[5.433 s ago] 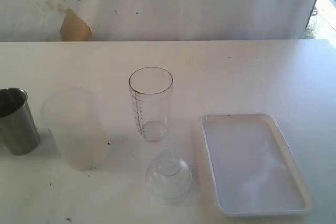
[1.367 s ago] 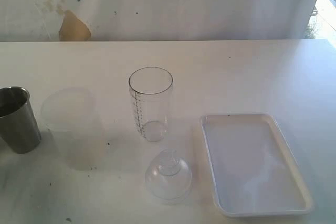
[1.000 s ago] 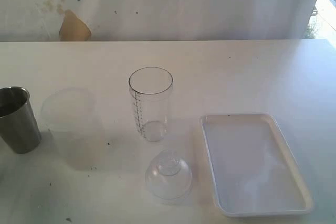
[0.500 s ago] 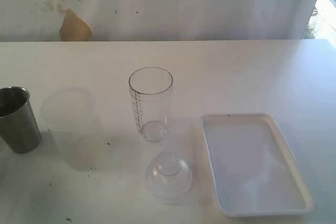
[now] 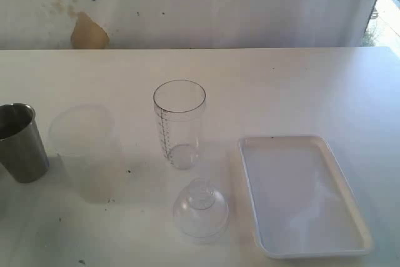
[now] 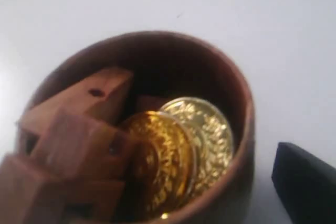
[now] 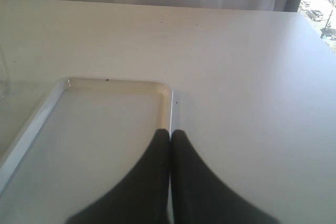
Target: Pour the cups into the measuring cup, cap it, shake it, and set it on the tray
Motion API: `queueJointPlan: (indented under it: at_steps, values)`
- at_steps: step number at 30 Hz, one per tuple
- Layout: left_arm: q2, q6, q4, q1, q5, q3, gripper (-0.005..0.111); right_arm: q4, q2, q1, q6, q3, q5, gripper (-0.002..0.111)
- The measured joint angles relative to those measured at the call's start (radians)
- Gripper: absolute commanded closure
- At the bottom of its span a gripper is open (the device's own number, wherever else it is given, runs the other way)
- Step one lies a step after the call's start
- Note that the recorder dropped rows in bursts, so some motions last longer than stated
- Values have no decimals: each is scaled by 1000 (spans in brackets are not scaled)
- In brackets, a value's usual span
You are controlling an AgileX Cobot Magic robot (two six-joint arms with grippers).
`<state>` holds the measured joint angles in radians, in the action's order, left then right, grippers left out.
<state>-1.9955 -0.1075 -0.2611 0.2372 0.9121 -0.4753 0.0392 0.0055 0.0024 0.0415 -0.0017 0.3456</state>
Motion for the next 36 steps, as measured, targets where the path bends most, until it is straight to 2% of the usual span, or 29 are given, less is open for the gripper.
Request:
queueJointPlan:
  at_steps: [1,2,3,4,5,13,15,19,22,28,32,36]
  values:
    - [0,0,5,0,0,-3,23,0,0,0,0,0,0,108]
    - [0,0,15,0,-7,-11,49,0,0,0,0,0,0,108]
    - [0,2,15,0,-16,-13,64,0,0,0,0,0,0,108]
    - [0,2,18,0,-19,-13,99,0,0,0,0,0,0,108]
    - [0,5,19,0,-28,-15,106,0,0,0,0,0,0,108]
    - [23,127,45,0,-71,-17,107,0,0,0,0,0,0,108]
    - [68,114,69,0,-117,-14,107,0,0,0,0,0,0,108]
    - [202,69,71,0,-126,-14,107,0,0,0,0,0,0,108]
    - [281,-2,36,0,-163,-33,107,0,0,0,0,0,0,108]
    - [415,-152,9,0,-403,-171,107,0,0,0,0,0,0,108]
    - [484,-137,96,-12,-607,-318,107,0,0,0,0,0,0,108]
    - [512,-131,216,-65,-726,-430,107,0,0,0,0,0,0,108]
